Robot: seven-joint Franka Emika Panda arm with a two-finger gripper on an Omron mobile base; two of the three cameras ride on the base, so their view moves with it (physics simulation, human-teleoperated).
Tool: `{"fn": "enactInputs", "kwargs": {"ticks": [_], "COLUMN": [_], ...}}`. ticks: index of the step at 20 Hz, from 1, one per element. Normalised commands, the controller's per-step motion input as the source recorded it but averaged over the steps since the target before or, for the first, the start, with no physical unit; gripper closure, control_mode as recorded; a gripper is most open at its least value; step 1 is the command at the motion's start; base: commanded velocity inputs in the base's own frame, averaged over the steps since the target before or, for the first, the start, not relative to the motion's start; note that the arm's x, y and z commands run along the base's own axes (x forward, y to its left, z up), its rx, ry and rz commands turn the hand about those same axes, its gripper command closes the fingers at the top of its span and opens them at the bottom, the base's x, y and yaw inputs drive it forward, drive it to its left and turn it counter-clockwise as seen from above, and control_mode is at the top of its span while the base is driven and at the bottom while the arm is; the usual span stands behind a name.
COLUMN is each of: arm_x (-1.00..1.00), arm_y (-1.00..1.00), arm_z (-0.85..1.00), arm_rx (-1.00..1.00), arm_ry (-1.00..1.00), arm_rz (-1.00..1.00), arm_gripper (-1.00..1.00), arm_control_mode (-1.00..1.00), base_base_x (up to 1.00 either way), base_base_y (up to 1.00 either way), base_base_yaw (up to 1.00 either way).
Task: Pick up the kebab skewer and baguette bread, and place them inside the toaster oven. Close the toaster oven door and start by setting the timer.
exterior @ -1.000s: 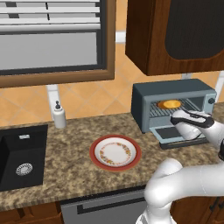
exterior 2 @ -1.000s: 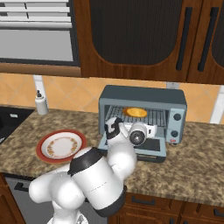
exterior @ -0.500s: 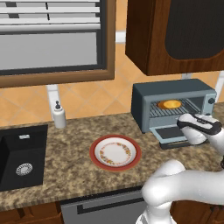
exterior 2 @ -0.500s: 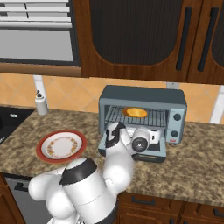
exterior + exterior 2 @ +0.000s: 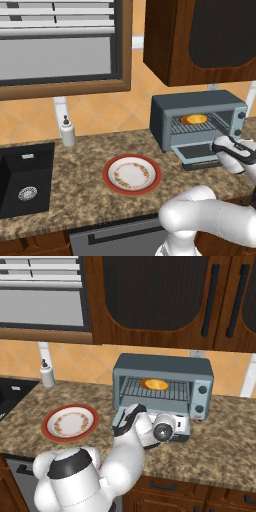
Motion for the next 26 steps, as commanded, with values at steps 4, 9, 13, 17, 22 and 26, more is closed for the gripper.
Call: {"fn": "enactInputs", "kwargs": {"ticks": [4,9,13,17,22,26], "arm_x": [-0.75,-0.65,-0.41,-0.28,0.07,0.29], "arm_y": [-0.08,-0.09,-0.13,-0.01,0.0,0.0], "arm_z": [-0.26,-0.26,-0.27,-0.45,-0.24,-0.05], "arm_rx": [0.0,0.0,0.0,0.0,0.0,0.0], "arm_ry": [0.14,0.16,0.12,0.05,0.0,0.0], "arm_rz": [0.0,0.0,0.01,0.03,0.07,0.06], "arm_gripper": [-1.0,-1.0,-1.0,-1.0,-1.0,-1.0], "arm_control_mode": [-1.0,-1.0,-1.0,-1.0,-1.0,-1.0], "base_base_x": [0.0,0.0,0.0,0.0,0.0,0.0], "base_base_y": [0.0,0.0,0.0,0.0,0.0,0.0], "base_base_yaw": [0.0,0.0,0.0,0.0,0.0,0.0]}}
